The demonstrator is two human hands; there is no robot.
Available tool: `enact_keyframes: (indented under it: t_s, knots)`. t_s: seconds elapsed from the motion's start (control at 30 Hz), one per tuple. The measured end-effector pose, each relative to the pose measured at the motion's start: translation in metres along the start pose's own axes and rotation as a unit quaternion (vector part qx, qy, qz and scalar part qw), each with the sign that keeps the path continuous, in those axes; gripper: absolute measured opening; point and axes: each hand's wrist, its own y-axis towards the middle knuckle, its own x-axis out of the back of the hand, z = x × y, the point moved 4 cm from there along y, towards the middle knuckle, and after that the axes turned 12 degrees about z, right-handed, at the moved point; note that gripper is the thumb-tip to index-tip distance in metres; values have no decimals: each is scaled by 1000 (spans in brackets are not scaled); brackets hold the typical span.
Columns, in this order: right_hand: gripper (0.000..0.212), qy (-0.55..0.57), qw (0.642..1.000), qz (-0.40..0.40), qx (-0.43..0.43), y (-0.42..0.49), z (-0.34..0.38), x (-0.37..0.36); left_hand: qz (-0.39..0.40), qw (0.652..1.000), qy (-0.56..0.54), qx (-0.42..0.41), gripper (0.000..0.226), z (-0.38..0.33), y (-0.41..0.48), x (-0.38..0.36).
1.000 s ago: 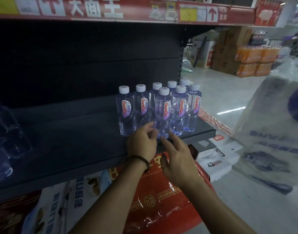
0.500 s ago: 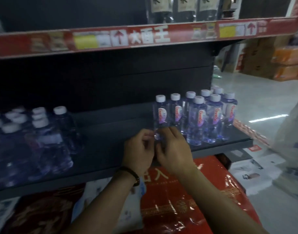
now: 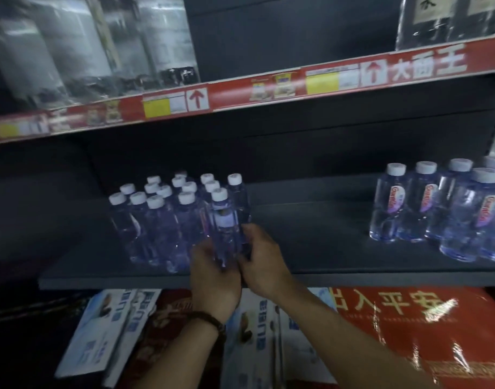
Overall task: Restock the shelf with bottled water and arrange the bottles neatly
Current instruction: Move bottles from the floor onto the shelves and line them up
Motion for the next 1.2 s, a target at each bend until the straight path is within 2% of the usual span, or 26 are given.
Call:
enact_keyframes:
  t_s: [0.13,0.2,0.3,0.4,0.53,0.63,0.7,0.77,0.9,1.1,1.2]
  knots:
    - [60,77,995,58,-12,12,-18,-4,48,999,-15,13,42,7,2,-2]
    - [57,66,997,50,-11,12,-24,2,60,998,-7,25,42,14,8,-2]
    - [42,4,1000,6,4,6,-25,22,93,994,-28,41,43,24,19,-3]
    - [39,-64,996,-23,53,-8,-22,41,150,988,-46,10,39,22,27,-12]
    - [64,-170,980,27,99,-32,-25,55,199,977,-75,-25,39,15,33,-37]
    - [80,-206,974,44,85,-50,-36,66,218,973,-72,-31,40,10,37,-53]
    - [81,-270,958,34,91,-63,-38,76,234,969,-73,-32,42,6,40,-63]
    - [76,-358,927,22,110,-74,-38,88,250,965,-75,-33,41,3,42,-77]
    - [75,-417,907,22,62,-96,-45,118,303,949,-75,-49,41,-13,35,-111]
    - [74,-385,922,14,-23,-140,-65,163,318,940,-82,-95,38,-47,16,-179]
    - [76,-396,917,2,-56,-158,-71,184,318,938,-94,-105,36,-58,7,-208]
